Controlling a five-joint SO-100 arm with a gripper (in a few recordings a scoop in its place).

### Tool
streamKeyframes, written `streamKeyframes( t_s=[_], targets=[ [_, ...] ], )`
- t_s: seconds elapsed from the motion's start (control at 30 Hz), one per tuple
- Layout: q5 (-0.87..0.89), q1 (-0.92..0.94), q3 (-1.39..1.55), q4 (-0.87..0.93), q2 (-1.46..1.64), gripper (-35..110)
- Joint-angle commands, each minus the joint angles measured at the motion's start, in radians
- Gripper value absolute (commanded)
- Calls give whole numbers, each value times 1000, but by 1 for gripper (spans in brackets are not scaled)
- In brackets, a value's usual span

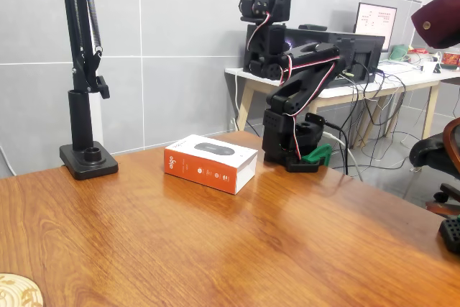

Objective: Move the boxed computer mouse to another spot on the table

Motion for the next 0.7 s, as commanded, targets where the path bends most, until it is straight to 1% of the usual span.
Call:
streamKeyframes(
  t_s=[0.0,0.17,0.27,0.3,0.47,0.53,0.57,0.67],
  targets=[
    [-34,-18,25,35,95,0],
    [-34,0,55,87,230,0],
    [-35,14,107,210,428,0],
    [-35,18,106,215,446,0],
    [-40,12,107,63,448,0],
    [-38,9,107,-44,448,0],
    [-29,9,107,-71,448,0],
    [-25,9,107,-71,448,0]
  ],
)
